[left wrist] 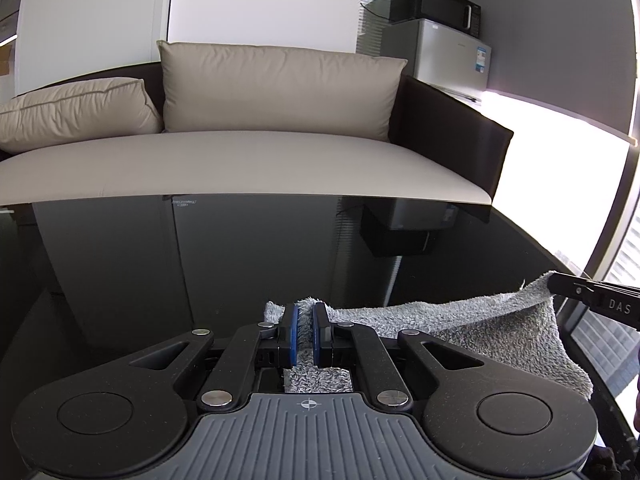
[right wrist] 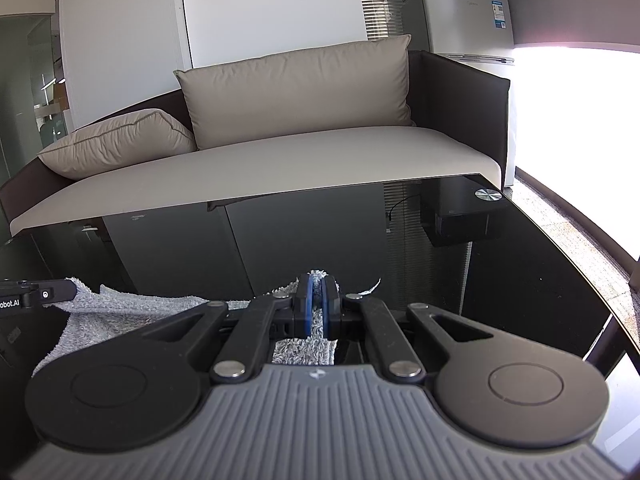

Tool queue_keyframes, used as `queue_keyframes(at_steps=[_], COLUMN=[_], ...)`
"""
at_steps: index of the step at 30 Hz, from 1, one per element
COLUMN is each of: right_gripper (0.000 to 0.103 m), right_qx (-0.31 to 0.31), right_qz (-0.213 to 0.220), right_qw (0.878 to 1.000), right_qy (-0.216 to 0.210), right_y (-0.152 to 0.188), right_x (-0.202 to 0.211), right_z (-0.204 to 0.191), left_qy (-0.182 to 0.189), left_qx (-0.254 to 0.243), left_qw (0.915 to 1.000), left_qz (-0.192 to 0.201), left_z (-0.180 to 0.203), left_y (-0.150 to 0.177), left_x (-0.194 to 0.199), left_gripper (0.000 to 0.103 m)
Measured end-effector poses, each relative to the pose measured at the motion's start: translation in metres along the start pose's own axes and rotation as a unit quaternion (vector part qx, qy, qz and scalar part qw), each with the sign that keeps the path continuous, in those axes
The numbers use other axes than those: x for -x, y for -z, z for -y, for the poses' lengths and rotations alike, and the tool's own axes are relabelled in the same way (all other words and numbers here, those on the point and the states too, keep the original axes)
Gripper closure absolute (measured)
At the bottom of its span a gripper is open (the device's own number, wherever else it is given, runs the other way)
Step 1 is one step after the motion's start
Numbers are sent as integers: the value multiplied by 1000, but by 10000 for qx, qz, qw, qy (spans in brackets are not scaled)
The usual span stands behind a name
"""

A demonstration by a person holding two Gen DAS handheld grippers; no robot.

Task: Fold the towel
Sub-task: 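Lift the gripped edge with both grippers and fold it over the towel, then open both grippers to release the folded edge onto the towel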

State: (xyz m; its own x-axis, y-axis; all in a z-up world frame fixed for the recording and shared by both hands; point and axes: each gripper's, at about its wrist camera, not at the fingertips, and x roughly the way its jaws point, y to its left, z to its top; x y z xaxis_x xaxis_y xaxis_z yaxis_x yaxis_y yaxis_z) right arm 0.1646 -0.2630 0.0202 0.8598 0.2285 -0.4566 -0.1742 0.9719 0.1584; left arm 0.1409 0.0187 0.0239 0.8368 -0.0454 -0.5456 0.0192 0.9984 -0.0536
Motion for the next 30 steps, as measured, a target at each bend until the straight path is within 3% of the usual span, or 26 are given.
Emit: queue_keyframes(at_steps=[21,25,30], right_gripper=[97,73,65], right_qx=[-113,-50,-77], right_qz=[-207,-118,-66], right_qw=[9996,9997,9997], right_qy=[121,229,218], right_y=[1,1,-1], right_x=[-23,-22,-18], right_z=[6,6,9], left_qy=[-173,-179,118], left_qx=[205,201,-59], left_qw=[9996,9996,9991], left_qz=[-48,-91,-408], left_z=[-9,-11,-7], left_y=[-7,-8,-5], left_x=[-13,-13,-10], left_gripper=[90,88,83])
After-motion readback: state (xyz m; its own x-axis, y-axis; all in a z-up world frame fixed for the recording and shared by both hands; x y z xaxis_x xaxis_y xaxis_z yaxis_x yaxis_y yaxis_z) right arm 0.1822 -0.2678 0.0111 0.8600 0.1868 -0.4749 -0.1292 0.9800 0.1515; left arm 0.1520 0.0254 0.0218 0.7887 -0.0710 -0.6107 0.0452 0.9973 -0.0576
